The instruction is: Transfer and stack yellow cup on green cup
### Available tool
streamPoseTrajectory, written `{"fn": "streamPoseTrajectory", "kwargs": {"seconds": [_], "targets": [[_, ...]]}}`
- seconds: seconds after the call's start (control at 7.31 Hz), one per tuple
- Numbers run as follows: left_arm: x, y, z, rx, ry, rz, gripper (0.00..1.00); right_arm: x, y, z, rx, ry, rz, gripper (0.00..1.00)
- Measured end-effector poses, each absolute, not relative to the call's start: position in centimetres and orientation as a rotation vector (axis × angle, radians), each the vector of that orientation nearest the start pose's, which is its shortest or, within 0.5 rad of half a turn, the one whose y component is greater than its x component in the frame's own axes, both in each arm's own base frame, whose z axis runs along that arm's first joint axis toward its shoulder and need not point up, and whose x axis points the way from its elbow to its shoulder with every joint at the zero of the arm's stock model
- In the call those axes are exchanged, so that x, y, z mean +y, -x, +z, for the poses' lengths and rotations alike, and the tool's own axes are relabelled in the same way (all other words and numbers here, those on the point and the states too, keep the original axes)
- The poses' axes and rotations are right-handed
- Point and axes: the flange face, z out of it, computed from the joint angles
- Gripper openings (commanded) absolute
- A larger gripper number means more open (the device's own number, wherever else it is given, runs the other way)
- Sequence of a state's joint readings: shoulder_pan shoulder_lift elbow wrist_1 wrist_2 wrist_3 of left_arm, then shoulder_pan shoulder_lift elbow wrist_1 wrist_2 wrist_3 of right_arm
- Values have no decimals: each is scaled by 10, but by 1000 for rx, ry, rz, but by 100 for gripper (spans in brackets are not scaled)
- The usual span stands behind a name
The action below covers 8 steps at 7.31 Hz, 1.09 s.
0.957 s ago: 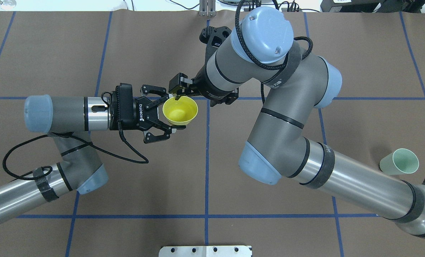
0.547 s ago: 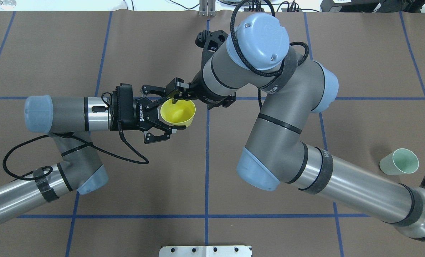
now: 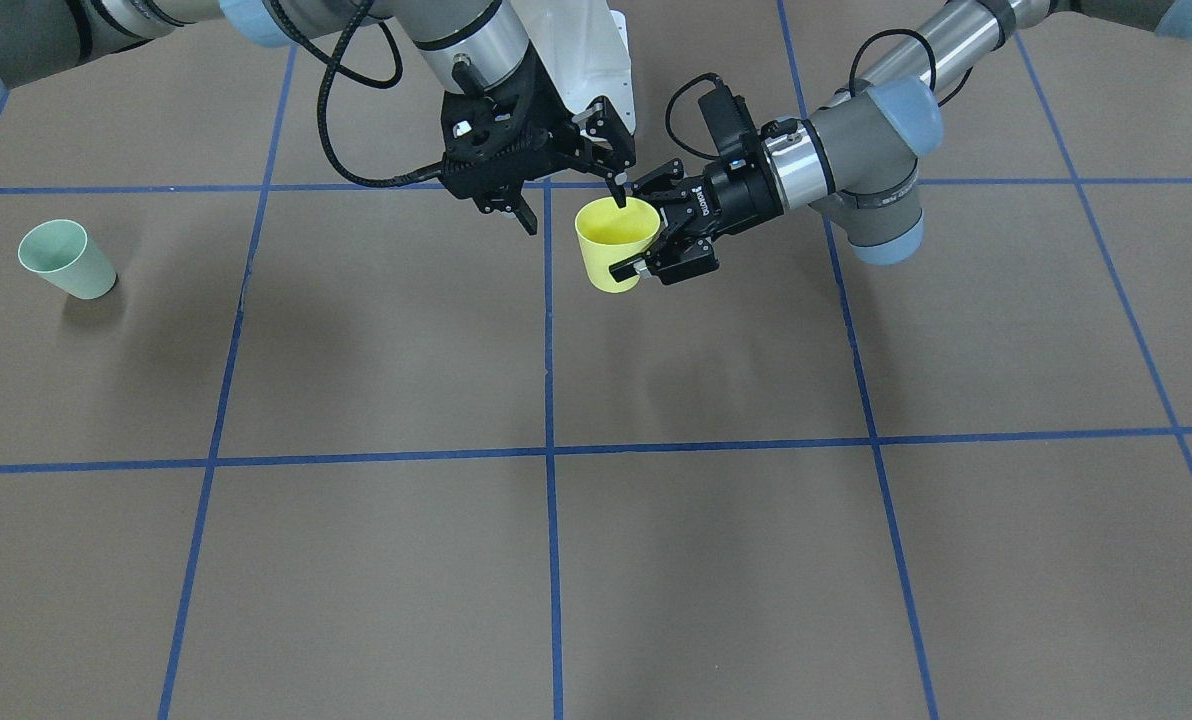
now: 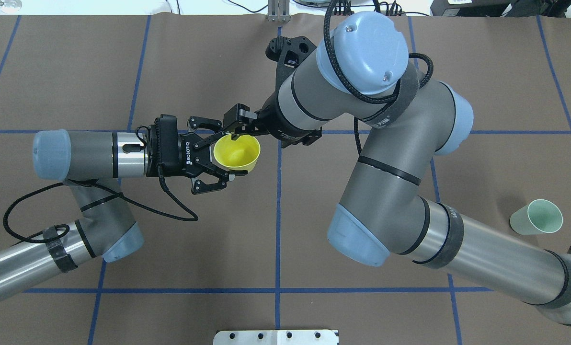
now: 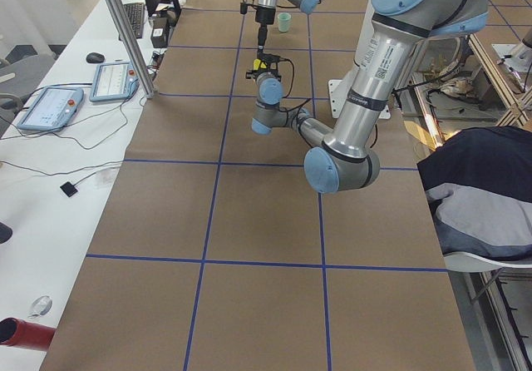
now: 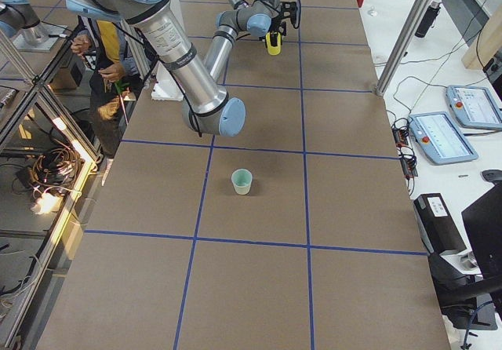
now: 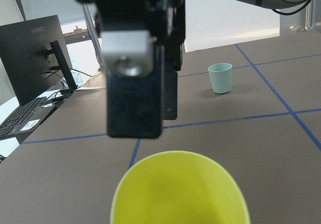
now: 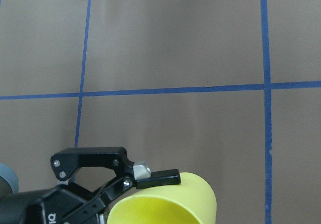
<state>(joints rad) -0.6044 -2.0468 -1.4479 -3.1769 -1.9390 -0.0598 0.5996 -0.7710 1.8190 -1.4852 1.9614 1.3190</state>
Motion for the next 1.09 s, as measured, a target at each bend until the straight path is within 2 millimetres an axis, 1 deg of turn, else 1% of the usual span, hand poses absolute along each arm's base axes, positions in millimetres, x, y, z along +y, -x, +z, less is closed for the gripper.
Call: {"fn": "streamPoseTrajectory", "kwargs": {"seconds": [0.27,0.55,0.96,1.09], "targets": [[-427,-447,278,1223,-1650,941,34,-432,468,60,-1063,-128,124,96],[-427,-448,278,1223,-1651,941,34,-428,478,52,-1001,-128,140,96],[-427,-448,277,1222,-1648,942,34,-427,503,60,-946,-131,113,96],[-427,-449,277,1221,-1643,942,34,-424,507,62,-938,-129,100,92]]}}
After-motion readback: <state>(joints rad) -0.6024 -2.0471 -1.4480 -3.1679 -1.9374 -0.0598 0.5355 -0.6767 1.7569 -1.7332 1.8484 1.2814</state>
